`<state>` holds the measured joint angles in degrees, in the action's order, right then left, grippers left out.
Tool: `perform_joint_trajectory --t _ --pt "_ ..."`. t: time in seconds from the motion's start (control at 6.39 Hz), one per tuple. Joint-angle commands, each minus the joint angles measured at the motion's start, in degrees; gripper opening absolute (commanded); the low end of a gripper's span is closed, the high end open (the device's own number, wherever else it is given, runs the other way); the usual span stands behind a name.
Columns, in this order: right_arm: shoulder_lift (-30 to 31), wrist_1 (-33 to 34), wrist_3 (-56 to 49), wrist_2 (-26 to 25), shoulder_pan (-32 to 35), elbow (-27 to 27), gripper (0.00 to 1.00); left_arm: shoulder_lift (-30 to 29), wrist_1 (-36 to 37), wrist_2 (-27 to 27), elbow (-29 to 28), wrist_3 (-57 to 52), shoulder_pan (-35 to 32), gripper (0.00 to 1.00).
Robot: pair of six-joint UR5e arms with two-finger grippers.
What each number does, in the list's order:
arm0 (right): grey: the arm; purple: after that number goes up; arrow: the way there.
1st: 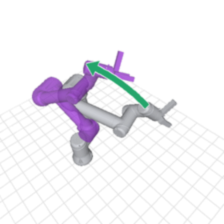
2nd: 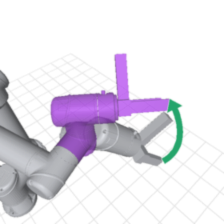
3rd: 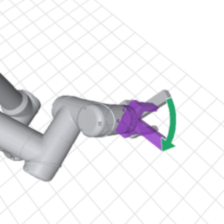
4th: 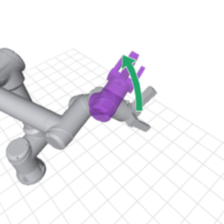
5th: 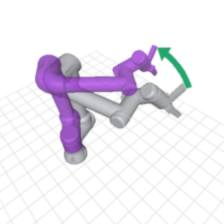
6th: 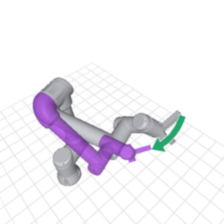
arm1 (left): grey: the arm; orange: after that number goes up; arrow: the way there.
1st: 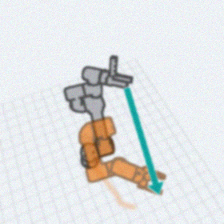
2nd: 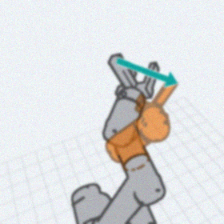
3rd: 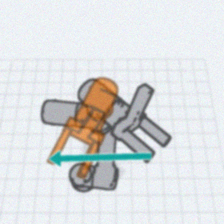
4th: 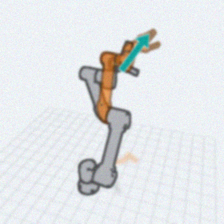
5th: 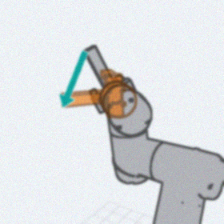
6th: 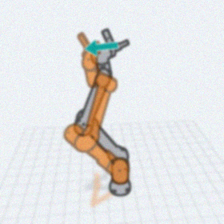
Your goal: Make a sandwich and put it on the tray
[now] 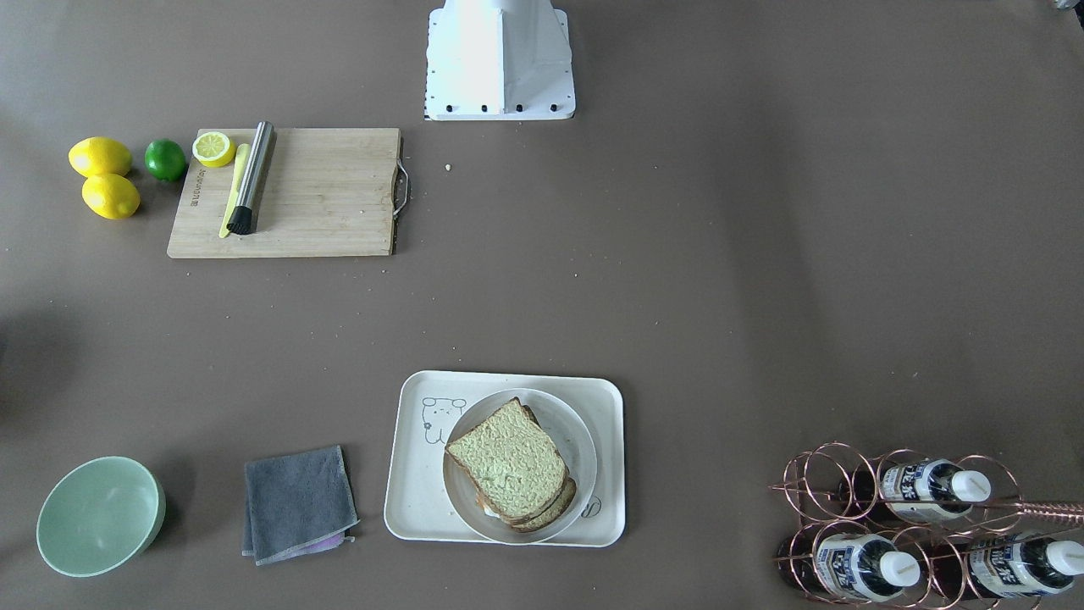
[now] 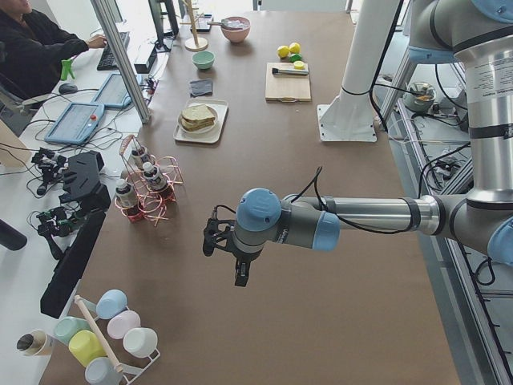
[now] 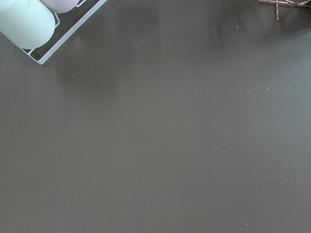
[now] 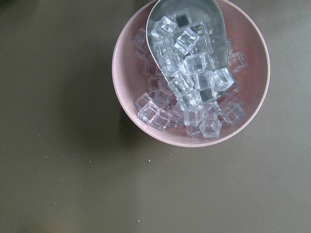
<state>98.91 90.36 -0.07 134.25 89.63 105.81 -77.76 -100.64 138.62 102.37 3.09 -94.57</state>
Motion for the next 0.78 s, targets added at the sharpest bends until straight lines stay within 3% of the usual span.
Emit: perform_joint_trajectory --t 0.0,0.63 --pt "-0.3 0.0 0.1 0.0 0.0 0.1 1.0 0.1 0.0 0.1 0.1 0.3 0.0 0.98" --pt "-0.3 0.0 0.1 0.0 0.0 0.2 1.0 0.0 -0.1 0.0 0.2 0.7 0.0 0.98"
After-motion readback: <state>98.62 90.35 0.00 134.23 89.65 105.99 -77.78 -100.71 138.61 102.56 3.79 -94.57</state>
